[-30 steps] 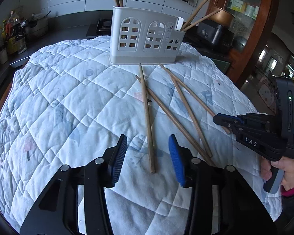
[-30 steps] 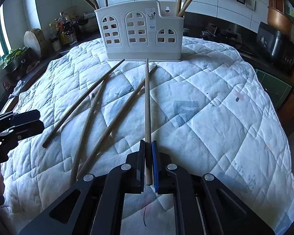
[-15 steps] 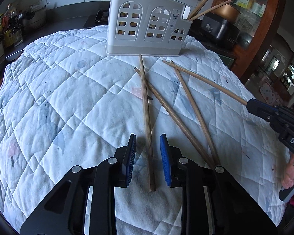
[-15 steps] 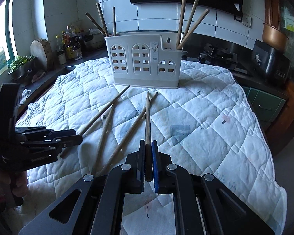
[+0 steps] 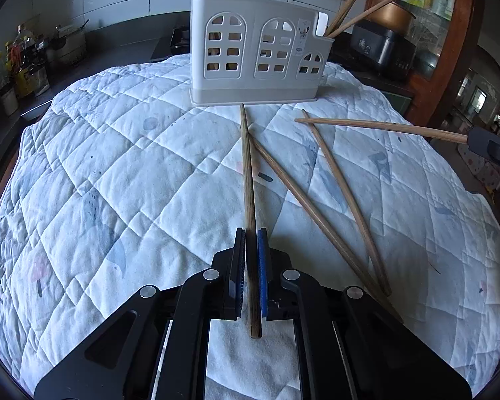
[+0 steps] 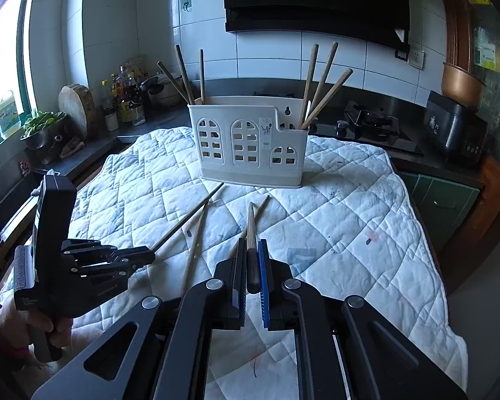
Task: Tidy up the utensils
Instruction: 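Lift the chopstick with the right gripper and carry it over the caddy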
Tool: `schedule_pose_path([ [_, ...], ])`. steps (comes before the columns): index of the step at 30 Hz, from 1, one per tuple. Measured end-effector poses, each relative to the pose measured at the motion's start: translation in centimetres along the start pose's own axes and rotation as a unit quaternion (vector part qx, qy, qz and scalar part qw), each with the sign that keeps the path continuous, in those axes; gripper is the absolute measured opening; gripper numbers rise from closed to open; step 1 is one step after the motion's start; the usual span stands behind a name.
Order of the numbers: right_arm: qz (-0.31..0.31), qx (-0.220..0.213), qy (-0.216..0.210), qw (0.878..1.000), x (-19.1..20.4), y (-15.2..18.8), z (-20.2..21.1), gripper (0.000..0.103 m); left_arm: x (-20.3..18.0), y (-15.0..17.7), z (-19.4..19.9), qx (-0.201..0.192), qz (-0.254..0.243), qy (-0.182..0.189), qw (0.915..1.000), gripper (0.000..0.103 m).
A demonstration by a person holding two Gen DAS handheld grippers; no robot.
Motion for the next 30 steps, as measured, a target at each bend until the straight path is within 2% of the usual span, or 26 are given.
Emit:
schedule_pose_path([
  [16, 0.011, -0.031, -0.001, 0.999, -0.4, -5.6, 2.7, 0.007, -1.3, -4.5, 7.4, -0.099, -0.013, 0.044, 0.994, 0.006],
  [23, 0.025, -0.021, 0.002, 0.999, -0.6, -8.0, 2.6, 0.007, -1.3, -6.5, 9.0, -0.102, -0.023, 0.061, 0.9926, 0.006],
  [30, 0.021, -0.031, 0.003, 0.999, -1.8, -13.5, 3.4, 0.007, -1.3, -9.1, 10.0, -0.099, -0.042, 0.071, 0.9917, 0.006],
])
Point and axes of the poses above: each gripper's, at about its wrist camera, not at the fingertips, and z roughly against the way its jaws point, x to its left, y to its underside, the point moved 9 cm from there along -z, roughly the way its jaws point, and after that the axes turned 7 degrees about y, right-handed, at the moved point
